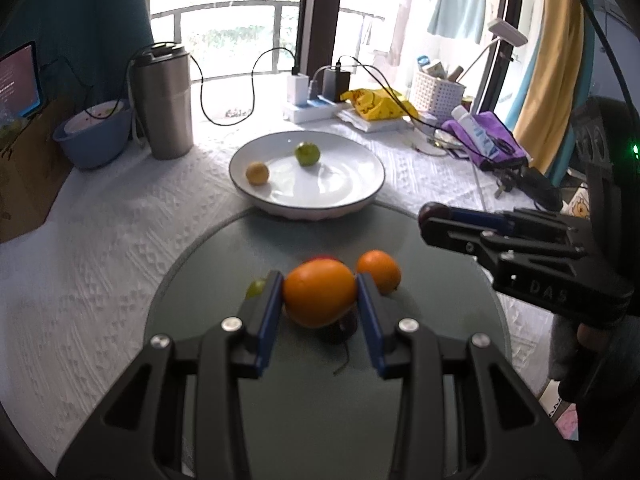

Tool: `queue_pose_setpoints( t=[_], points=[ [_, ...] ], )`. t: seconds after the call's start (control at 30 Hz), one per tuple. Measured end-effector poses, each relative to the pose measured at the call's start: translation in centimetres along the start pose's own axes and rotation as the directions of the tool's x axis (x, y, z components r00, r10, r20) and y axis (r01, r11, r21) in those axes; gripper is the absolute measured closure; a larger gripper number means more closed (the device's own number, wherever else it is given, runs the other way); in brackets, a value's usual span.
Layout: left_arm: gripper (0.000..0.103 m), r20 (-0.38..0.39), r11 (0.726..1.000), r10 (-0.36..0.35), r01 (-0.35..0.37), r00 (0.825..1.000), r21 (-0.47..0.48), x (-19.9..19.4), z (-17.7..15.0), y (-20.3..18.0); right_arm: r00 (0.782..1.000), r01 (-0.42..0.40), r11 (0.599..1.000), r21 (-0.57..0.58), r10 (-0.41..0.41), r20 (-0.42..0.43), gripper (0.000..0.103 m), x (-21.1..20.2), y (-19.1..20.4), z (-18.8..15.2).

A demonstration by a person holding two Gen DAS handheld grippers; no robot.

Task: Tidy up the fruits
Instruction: 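Carry the orange with left gripper while right gripper carries plum to the plate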

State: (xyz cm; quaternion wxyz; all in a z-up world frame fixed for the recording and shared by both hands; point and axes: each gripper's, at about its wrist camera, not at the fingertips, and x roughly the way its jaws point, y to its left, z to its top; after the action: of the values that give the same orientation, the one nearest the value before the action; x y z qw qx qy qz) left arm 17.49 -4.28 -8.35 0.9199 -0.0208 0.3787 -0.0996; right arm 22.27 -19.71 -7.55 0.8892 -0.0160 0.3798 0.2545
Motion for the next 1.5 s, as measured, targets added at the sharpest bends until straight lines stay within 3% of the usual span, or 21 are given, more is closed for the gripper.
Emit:
queue_pose_setpoints(
  t=[0.67,1.5],
  points=[
    [0.065,0.02,1.0,0.015,-0.015,1.0,0.005,2.2,3.7,1.8,1.0,0.001,1.0,-0.003,-0.001,0.009,0.072,2.2,-1.4,3.8],
    [0.065,0.022,1.0,0.007,-0.007,1.0,-0.005,8.0,9.0,4.5,1.0,0.006,1.0,-0.009,-0.006,0.005,0.072,7.1,-3.7,8.5]
  ],
)
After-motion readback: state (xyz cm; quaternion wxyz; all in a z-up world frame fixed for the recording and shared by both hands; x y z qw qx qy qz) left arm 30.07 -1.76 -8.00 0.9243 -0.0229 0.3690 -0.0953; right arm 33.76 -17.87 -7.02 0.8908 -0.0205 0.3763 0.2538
